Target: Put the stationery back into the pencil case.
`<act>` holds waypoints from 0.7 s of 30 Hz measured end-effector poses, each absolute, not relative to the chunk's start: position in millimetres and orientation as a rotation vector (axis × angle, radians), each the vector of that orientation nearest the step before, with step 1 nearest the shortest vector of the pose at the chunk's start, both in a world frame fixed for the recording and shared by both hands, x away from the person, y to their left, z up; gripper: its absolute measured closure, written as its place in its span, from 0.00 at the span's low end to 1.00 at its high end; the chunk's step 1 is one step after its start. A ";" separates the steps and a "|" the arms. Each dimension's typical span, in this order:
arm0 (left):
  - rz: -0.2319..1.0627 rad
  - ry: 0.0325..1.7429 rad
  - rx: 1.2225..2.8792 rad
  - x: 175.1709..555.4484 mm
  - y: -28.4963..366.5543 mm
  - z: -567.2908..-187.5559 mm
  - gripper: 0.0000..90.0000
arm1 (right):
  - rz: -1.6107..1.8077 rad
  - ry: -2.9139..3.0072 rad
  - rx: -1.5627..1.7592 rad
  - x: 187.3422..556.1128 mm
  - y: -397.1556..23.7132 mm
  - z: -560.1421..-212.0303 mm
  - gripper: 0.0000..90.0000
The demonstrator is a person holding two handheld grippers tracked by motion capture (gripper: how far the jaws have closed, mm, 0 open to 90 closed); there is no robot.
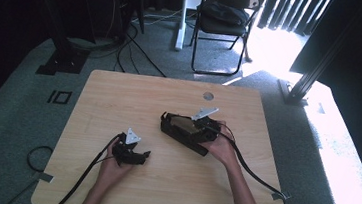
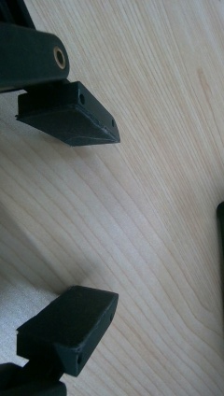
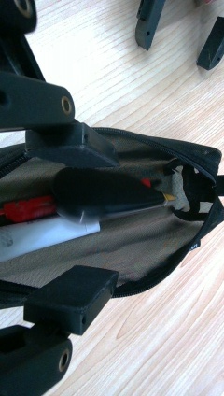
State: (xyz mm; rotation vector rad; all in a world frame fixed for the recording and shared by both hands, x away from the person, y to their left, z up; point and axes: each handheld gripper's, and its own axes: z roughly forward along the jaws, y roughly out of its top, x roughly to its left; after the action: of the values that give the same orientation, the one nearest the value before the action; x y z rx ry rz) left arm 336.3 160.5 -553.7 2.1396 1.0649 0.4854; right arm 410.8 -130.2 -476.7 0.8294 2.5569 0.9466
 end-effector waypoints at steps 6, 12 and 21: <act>0.487 1.066 2.136 336.3 160.4 -553.8 0.23 | 0.985 2.513 0.807 401.4 -131.4 -469.2 0.41; 0.486 1.067 2.136 336.3 160.3 -553.8 0.23 | 1.053 2.436 0.764 380.7 -135.1 -454.1 0.41; 0.482 1.069 2.136 336.2 160.3 -553.7 0.23 | 1.092 2.403 0.732 353.4 -141.7 -452.4 0.41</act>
State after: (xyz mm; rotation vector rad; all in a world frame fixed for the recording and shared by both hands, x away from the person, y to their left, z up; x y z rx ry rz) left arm 336.2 160.3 -553.7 2.1363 1.0686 0.4818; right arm 353.4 -141.7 -452.4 0.7321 2.4028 1.0923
